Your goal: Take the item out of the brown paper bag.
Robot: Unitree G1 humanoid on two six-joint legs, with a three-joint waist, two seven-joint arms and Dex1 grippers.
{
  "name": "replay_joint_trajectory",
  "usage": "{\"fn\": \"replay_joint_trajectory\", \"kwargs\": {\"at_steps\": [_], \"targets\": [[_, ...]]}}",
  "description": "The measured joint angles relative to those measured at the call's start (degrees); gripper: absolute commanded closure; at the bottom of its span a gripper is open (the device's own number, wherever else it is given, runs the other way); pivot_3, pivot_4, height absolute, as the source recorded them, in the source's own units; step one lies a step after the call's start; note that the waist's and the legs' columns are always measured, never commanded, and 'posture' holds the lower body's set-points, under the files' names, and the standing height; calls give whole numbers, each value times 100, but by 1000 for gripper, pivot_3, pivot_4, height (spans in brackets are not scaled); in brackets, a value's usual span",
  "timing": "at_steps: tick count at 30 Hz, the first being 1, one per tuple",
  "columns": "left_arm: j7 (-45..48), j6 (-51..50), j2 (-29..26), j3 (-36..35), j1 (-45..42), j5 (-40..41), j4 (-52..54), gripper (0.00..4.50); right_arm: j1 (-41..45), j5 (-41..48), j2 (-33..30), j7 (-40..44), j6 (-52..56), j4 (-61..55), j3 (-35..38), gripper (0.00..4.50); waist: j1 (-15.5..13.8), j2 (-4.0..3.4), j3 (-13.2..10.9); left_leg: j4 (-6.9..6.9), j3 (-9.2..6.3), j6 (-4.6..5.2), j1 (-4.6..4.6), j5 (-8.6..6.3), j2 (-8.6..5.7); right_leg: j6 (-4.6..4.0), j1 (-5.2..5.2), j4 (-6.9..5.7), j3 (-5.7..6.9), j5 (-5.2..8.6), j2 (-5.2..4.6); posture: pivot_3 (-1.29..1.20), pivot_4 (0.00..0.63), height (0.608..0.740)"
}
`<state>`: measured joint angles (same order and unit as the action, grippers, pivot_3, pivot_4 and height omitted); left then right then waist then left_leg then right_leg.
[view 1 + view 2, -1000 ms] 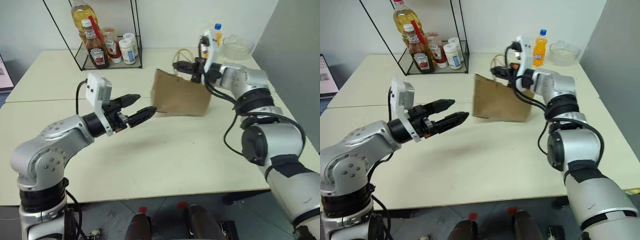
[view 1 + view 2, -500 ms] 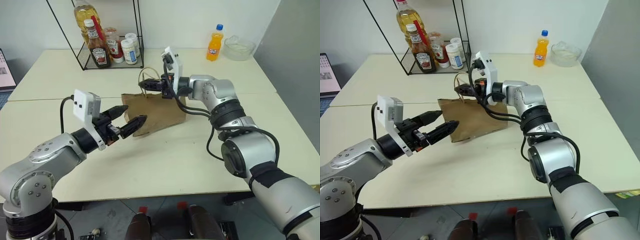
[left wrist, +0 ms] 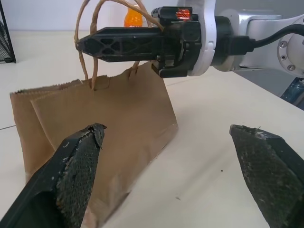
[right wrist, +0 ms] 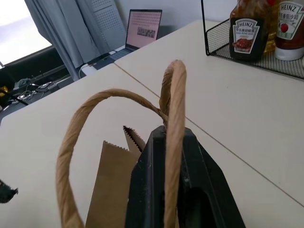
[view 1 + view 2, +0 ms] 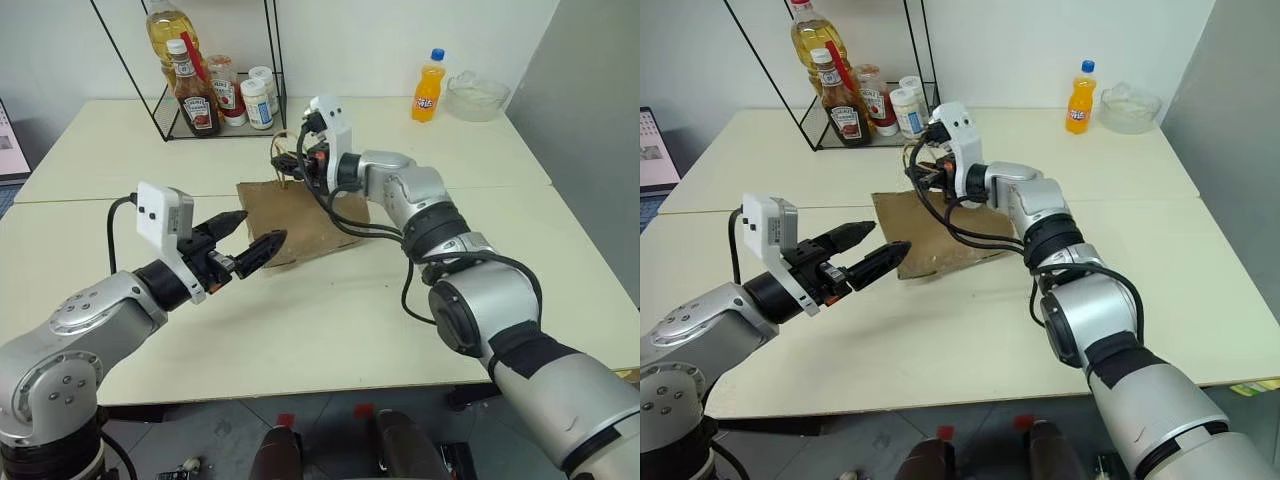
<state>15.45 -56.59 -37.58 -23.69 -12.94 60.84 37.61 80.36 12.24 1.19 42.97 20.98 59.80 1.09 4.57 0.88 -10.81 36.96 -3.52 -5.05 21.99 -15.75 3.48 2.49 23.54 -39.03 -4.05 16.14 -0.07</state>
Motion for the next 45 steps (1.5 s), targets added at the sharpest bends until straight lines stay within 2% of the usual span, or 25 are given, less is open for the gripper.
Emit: {"fn": "replay_joint_trajectory", "kwargs": {"at_steps": [18,23,27,30,41,45], "targets": [[96,298,-58,341,-185,-69,-242,0,8,31,34,-814,-302,168,402,4473,-2,0,0,-1,-1,0,1,0,0,0,0,0,1,0,0,0,150,740],[143,325,-103,350,-239,-70,-244,0,7,20,59,-802,-309,168,423,4473,1,0,0,-1,-1,0,0,0,1,0,0,0,1,0,1,0,150,740],[148,325,-136,360,-238,-79,-245,0,-119,-83,150,-526,-268,56,161,4473,2,0,0,-1,-1,0,0,0,1,0,0,0,0,0,1,0,150,740],[130,362,-148,352,-196,-170,-249,0,-299,-193,166,-248,-213,-193,-47,3857,-2,0,0,0,-1,0,0,0,0,0,0,0,1,0,0,0,150,740],[159,571,-162,311,-100,-378,-411,0,-823,-212,-184,418,261,-1278,-373,14,-13,0,0,0,-3,0,1,0,0,0,-1,1,2,0,0,0,150,740],[299,576,-376,289,-114,-385,-507,0,-1229,-223,-677,695,524,-2055,-586,14,-23,0,0,-1,-4,0,0,0,0,0,0,1,2,0,1,0,150,740]]}}
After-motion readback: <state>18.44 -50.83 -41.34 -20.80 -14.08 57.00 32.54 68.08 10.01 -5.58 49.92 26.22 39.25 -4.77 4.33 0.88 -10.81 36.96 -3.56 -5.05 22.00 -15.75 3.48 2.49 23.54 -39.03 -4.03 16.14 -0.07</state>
